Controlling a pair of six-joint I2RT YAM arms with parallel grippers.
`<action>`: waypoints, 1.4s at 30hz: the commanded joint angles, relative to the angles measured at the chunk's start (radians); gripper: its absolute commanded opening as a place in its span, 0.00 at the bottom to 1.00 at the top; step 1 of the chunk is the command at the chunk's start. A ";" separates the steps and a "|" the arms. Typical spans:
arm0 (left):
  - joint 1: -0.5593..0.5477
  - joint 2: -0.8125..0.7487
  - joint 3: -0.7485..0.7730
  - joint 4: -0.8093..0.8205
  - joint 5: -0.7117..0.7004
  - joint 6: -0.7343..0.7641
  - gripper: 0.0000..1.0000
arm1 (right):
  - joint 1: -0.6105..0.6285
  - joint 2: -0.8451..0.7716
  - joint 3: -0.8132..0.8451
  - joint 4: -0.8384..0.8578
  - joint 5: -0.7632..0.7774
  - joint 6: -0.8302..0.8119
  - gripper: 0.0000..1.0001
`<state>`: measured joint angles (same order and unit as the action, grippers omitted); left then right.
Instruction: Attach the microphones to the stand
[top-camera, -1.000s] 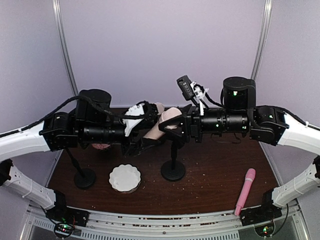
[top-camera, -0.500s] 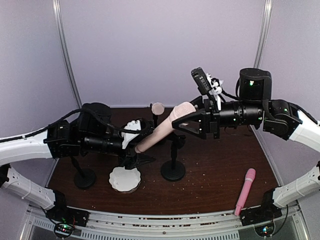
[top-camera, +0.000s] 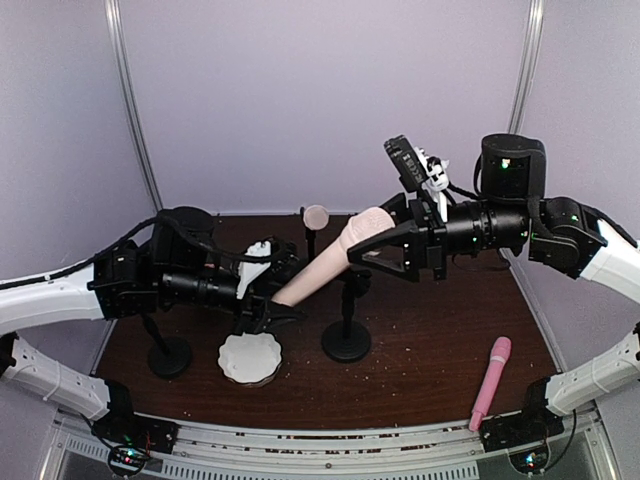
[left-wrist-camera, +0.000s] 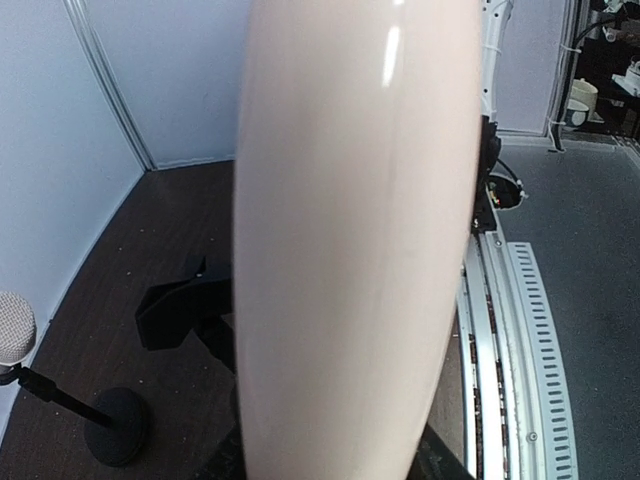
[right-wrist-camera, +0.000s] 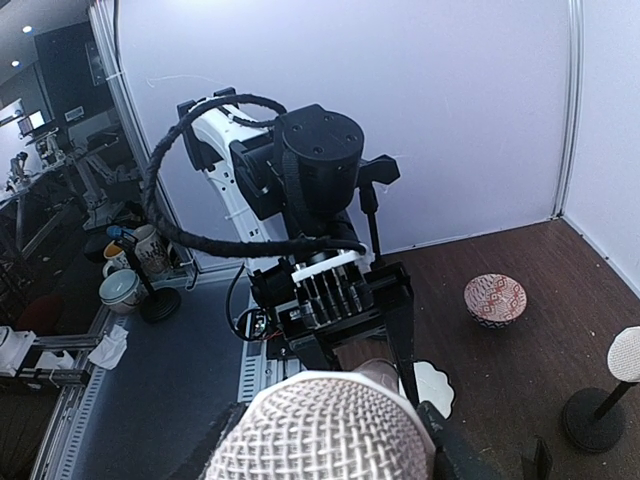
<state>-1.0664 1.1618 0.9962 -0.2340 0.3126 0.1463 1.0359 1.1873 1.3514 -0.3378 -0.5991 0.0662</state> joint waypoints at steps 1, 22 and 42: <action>0.010 -0.016 -0.012 0.060 0.052 0.002 0.42 | -0.005 -0.015 0.019 0.017 -0.013 0.001 0.15; 0.118 -0.044 -0.120 0.258 0.178 -0.124 0.00 | -0.190 -0.097 -0.289 0.194 0.042 0.068 0.89; 0.155 0.002 -0.163 0.369 0.207 -0.233 0.00 | -0.194 -0.028 -0.549 0.433 0.209 -0.226 0.83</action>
<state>-0.9169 1.1545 0.8227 0.0818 0.4911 -0.0814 0.8410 1.1240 0.7738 0.0189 -0.4095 -0.1356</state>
